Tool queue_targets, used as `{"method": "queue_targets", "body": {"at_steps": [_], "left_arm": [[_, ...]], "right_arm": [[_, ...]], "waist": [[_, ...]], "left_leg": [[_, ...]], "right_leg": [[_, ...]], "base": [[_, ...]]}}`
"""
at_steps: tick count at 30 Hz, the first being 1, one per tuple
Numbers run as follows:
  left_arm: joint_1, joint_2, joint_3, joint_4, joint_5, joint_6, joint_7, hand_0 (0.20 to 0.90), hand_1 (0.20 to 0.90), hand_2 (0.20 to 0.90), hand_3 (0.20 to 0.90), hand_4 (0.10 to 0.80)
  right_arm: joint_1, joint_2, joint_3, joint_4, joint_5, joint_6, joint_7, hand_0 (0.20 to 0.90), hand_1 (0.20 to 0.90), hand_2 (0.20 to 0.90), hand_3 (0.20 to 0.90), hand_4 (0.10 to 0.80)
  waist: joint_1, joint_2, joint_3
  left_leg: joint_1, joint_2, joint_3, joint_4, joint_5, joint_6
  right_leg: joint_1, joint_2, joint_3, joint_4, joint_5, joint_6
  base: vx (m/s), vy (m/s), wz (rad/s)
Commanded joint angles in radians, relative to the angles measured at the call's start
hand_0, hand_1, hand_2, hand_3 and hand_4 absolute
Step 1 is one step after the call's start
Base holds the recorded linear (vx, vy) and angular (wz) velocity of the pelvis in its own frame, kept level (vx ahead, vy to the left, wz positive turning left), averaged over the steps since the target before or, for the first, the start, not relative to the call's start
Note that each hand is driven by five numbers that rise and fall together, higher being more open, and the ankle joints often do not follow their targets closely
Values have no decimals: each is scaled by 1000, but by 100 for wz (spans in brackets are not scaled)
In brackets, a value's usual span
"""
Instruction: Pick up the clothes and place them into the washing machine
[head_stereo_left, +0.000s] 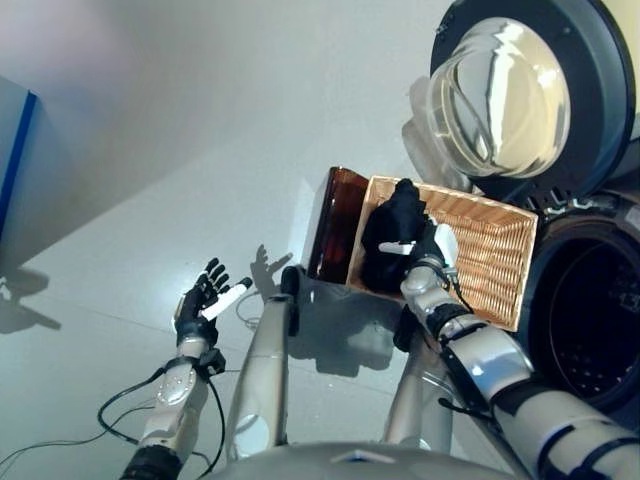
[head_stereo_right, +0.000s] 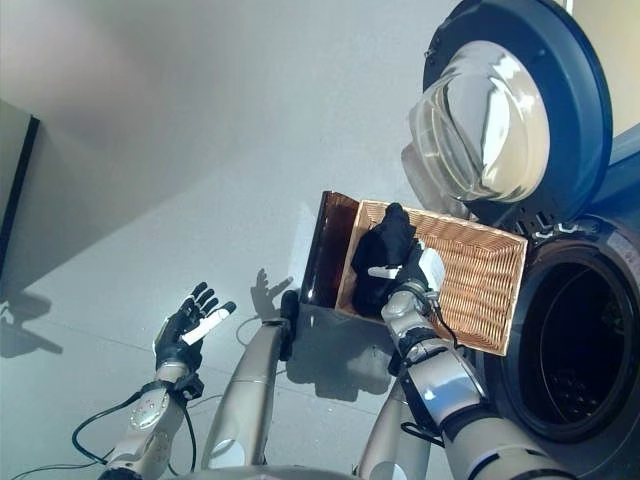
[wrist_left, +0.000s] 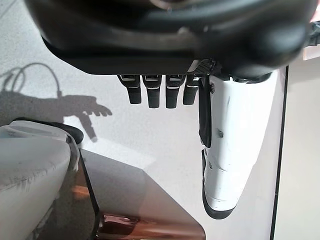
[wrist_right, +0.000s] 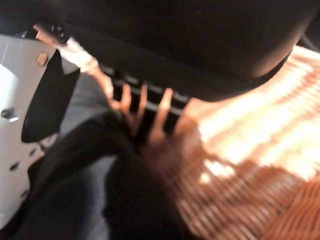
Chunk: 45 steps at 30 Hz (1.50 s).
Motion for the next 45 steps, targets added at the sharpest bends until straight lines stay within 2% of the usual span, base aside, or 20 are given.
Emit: {"method": "queue_targets", "body": {"at_steps": [1,2,3,23,32,35,38,39,43,44,45], "left_arm": [[5,78,0,-35,24,-44,12,900,900,900,900,800],[8,77,0,-31,25,-43,12,900,900,900,900,800],[9,77,2,-32,25,-44,12,900,900,900,900,800],[8,75,5,-26,32,-46,25,900,900,900,900,800],[3,69,4,-17,32,-47,29,900,900,900,900,800],[3,70,3,-18,32,-44,31,900,900,900,900,800],[3,68,8,-14,27,-43,29,900,900,900,900,800],[3,68,8,-14,27,-43,29,900,900,900,900,800],[7,60,29,-14,13,-43,24,900,900,900,900,800],[7,60,29,-14,13,-43,24,900,900,900,900,800],[11,55,39,-16,4,-41,12,900,900,900,900,800]], "right_arm": [[-36,159,42,-74,-23,-55,129,900,900,900,900,800],[-40,165,52,-77,-28,-55,131,365,365,365,365,418],[-43,169,54,-76,-31,-55,131,200,200,200,200,300],[-55,166,53,-68,-58,-46,116,200,200,200,200,300],[-48,163,31,-84,-9,-65,109,200,200,200,200,300],[-43,164,-5,-96,69,-89,113,200,200,200,200,300],[-17,149,-98,-141,278,-153,146,200,200,200,200,300],[-17,149,-98,-141,279,-154,147,200,200,200,200,300],[57,82,-197,-240,521,-234,228,200,200,200,200,300],[59,81,-197,-240,523,-234,230,200,200,200,200,300],[111,50,-223,-312,620,-270,283,200,200,200,200,300]], "waist": [[58,19,-10],[58,19,-11],[59,19,-12],[59,17,-6],[50,16,-5],[48,15,-6],[40,12,-5],[40,12,-5],[21,0,-1],[22,0,-2],[10,-7,1]], "left_leg": [[-13,-25,33,47,-72,20],[-14,-24,33,45,-71,19],[-15,-24,33,44,-70,19],[-16,-23,35,44,-71,18],[-14,-22,38,43,-70,17],[-13,-20,39,44,-71,17],[-11,-16,39,47,-74,14],[-11,-16,40,47,-74,14],[-9,-6,41,50,-78,11],[-9,-6,41,51,-78,11],[-9,-2,40,51,-78,10]], "right_leg": [[11,-11,11,-85,110,4],[11,-11,9,-89,111,4],[10,-11,10,-88,112,5],[6,-12,15,-88,117,5],[8,-12,13,-88,116,3],[9,-10,14,-87,113,3],[11,-8,13,-87,110,2],[11,-8,14,-87,110,2],[5,-3,17,-83,108,1],[5,-3,17,-83,107,1],[4,-2,17,-84,108,1]], "base": [[1,11,-4],[-1,8,-3],[0,0,0],[0,0,0],[0,0,0],[0,0,0],[0,0,0],[0,0,0],[0,0,0],[1,-23,-3],[-2,-24,-6]]}}
